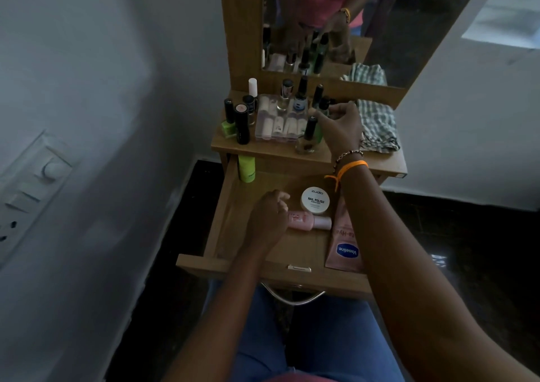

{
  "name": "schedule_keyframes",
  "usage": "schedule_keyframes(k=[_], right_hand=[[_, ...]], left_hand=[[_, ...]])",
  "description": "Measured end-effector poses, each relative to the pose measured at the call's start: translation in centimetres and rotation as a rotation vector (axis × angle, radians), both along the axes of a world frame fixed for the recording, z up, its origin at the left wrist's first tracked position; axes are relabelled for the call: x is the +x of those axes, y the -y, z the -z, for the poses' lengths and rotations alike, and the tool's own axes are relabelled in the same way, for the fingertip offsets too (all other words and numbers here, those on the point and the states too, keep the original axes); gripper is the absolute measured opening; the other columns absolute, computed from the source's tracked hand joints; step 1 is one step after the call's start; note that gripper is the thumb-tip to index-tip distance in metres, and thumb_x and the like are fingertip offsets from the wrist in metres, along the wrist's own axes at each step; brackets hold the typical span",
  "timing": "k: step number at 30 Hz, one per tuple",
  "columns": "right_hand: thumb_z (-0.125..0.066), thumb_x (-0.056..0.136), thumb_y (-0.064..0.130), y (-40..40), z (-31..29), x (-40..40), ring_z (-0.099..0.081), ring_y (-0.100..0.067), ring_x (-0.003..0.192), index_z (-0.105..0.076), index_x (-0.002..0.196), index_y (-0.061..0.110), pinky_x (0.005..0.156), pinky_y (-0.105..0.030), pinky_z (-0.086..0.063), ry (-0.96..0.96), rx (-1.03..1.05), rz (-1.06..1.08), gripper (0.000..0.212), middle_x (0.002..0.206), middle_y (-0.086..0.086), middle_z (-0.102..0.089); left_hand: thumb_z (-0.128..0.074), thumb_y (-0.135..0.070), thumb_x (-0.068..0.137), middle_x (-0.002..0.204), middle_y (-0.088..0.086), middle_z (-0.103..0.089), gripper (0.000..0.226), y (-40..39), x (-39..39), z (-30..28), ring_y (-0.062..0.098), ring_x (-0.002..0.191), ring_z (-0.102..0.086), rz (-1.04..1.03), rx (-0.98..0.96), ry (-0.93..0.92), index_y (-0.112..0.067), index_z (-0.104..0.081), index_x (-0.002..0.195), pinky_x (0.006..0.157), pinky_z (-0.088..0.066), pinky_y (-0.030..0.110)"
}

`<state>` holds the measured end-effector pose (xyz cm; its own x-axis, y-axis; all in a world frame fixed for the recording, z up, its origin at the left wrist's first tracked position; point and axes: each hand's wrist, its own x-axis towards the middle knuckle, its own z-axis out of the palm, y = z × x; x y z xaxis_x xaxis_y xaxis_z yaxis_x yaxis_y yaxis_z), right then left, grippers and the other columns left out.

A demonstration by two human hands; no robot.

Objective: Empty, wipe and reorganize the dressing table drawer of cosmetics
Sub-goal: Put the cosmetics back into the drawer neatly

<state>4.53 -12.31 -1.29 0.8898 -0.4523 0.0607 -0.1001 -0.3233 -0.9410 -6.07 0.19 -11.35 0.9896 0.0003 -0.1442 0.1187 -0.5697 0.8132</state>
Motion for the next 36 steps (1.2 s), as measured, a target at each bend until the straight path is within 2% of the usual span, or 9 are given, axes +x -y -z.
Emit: schedule_keyframes(k=[5, 8, 12, 21, 26, 29, 31, 33, 36], right_hand=[[-0.074, 0.074, 0.021, 0.4, -0.1, 0.0, -0.051, -0.009, 0.078, -0.058, 0.1, 0.01, 0.058, -0.014, -0.039, -0.026, -0.079, 0.019, 0.032, 0.084, 0.003, -0.054], [-0.074, 0.074, 0.019, 0.8, 0.3, -0.1, -0.054, -0.013, 0.082, -0.059, 0.102, 0.008, 0.062, -0.02, -0.044, -0.034, -0.105, 0.056, 0.034, 0.088, 0.0, -0.056], [-0.073, 0.074, 0.018, 1.8, 0.6, -0.3, -0.057, -0.016, 0.084, -0.061, 0.101, 0.008, 0.071, -0.028, -0.051, -0.02, -0.083, 0.073, 0.032, 0.093, -0.004, -0.06], [-0.067, 0.082, 0.017, 4.3, 0.5, -4.3, -0.056, -0.017, 0.099, -0.055, 0.112, 0.005, 0.075, -0.012, -0.043, 0.156, -0.131, 0.08, 0.034, 0.114, -0.01, -0.059], [-0.061, 0.084, 0.021, 3.6, 2.2, -9.7, -0.055, -0.024, 0.102, -0.05, 0.109, 0.012, 0.081, -0.034, -0.052, 0.225, -0.217, -0.079, 0.029, 0.111, -0.008, -0.054], [-0.064, 0.082, 0.02, 1.8, 3.8, -11.9, -0.055, -0.021, 0.093, -0.052, 0.106, 0.022, 0.075, -0.033, -0.048, 0.166, -0.257, -0.283, 0.027, 0.103, 0.002, -0.053], [-0.067, 0.081, 0.015, 0.1, 5.1, -11.9, -0.053, -0.012, 0.087, -0.056, 0.107, 0.017, 0.074, -0.025, -0.044, 0.086, -0.277, -0.369, 0.028, 0.102, 0.004, -0.054], [-0.068, 0.08, 0.01, -1.7, 6.5, -10.7, -0.052, -0.002, 0.083, -0.058, 0.108, 0.011, 0.074, -0.023, -0.046, -0.002, -0.246, -0.41, 0.029, 0.105, 0.001, -0.057], [-0.068, 0.078, 0.003, -3.8, 8.7, -8.1, -0.061, -0.017, 0.094, -0.059, 0.107, 0.003, 0.083, -0.03, -0.05, -0.087, -0.189, -0.423, 0.03, 0.109, -0.012, -0.064]], left_hand=[[-0.049, -0.007, 0.087, 0.096, -0.002, -0.061, 0.028, -0.1, 0.0, -0.1, 0.016, 0.094, -0.059, 0.021, 0.075, -0.001, -0.016, -0.061, 0.11, 0.076, -0.044, 0.027], [-0.05, -0.007, 0.087, 0.106, 0.003, -0.063, 0.029, 0.0, -0.1, -0.2, 0.017, 0.097, -0.059, 0.07, 0.124, 0.004, -0.015, -0.06, 0.113, 0.078, -0.046, 0.029], [-0.049, -0.004, 0.084, 0.105, 0.003, -0.063, 0.033, -0.1, -0.2, -0.2, 0.018, 0.096, -0.06, 0.084, 0.127, -0.011, -0.016, -0.06, 0.113, 0.078, -0.047, 0.03], [-0.049, -0.006, 0.084, 0.101, 0.0, -0.062, 0.032, -0.1, -0.2, -0.2, 0.015, 0.092, -0.058, 0.06, 0.107, -0.009, -0.017, -0.059, 0.112, 0.079, -0.046, 0.029], [-0.046, -0.007, 0.088, 0.085, -0.011, -0.055, 0.03, 0.0, 0.0, -0.1, 0.018, 0.091, -0.06, -0.09, -0.031, -0.079, -0.021, -0.058, 0.112, 0.08, -0.047, 0.033], [-0.044, 0.0, 0.086, 0.08, -0.009, -0.05, 0.034, -0.5, 0.3, -0.5, 0.028, 0.095, -0.061, -0.22, -0.176, -0.072, -0.015, -0.056, 0.115, 0.08, -0.046, 0.034], [-0.043, 0.0, 0.087, 0.089, -0.005, -0.053, 0.038, -1.0, 0.4, -1.1, 0.027, 0.097, -0.06, -0.3, -0.21, -0.08, -0.015, -0.053, 0.12, 0.078, -0.046, 0.035], [-0.043, 0.0, 0.089, 0.104, -0.003, -0.054, 0.043, -1.4, 0.2, -1.4, 0.015, 0.092, -0.057, -0.336, -0.2, -0.11, -0.019, -0.048, 0.128, 0.07, -0.045, 0.027], [-0.041, -0.002, 0.092, 0.119, -0.001, -0.053, 0.049, -1.7, -0.1, -1.4, 0.006, 0.09, -0.05, -0.341, -0.183, -0.123, -0.021, -0.041, 0.137, 0.062, -0.035, 0.016]])
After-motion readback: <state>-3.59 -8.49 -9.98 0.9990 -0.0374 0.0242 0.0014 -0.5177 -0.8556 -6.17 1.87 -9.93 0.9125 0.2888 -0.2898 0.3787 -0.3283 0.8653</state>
